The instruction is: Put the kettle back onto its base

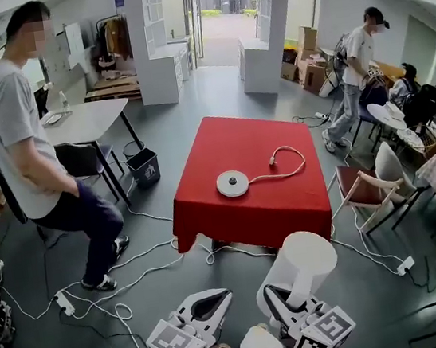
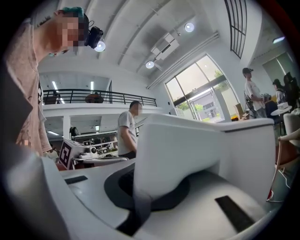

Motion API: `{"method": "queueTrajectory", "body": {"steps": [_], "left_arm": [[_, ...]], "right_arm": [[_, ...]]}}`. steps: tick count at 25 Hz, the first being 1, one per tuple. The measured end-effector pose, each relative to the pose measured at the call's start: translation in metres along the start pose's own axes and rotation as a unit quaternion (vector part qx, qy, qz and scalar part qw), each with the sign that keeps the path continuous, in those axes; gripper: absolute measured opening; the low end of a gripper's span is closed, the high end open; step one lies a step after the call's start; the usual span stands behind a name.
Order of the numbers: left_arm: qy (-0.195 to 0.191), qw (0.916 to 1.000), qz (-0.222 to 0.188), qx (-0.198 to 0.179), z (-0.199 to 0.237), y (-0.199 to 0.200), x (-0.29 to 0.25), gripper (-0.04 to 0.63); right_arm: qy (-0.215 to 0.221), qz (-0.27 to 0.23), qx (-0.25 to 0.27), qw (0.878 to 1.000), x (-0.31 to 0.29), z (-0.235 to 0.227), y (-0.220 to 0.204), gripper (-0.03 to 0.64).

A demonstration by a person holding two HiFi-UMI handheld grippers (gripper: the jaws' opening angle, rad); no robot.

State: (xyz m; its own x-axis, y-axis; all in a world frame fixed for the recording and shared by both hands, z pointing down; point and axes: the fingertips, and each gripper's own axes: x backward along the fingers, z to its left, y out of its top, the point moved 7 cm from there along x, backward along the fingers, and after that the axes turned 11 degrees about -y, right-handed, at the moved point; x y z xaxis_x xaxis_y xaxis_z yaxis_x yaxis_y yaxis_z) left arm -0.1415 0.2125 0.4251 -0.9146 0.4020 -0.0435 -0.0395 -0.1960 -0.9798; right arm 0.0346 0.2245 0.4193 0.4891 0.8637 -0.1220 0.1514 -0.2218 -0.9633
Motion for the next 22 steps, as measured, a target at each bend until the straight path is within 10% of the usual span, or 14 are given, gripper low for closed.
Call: {"method": "queueTrajectory", "body": {"steps": [22], "left_arm": [[-0.013, 0.9996, -0.008, -0.024, 0.056, 0.006, -0.023, -0.012]], "right_arm": [[-0.005, -0.011, 0.010, 1.000, -0.045, -0.025, 0.017, 0.009]]}}
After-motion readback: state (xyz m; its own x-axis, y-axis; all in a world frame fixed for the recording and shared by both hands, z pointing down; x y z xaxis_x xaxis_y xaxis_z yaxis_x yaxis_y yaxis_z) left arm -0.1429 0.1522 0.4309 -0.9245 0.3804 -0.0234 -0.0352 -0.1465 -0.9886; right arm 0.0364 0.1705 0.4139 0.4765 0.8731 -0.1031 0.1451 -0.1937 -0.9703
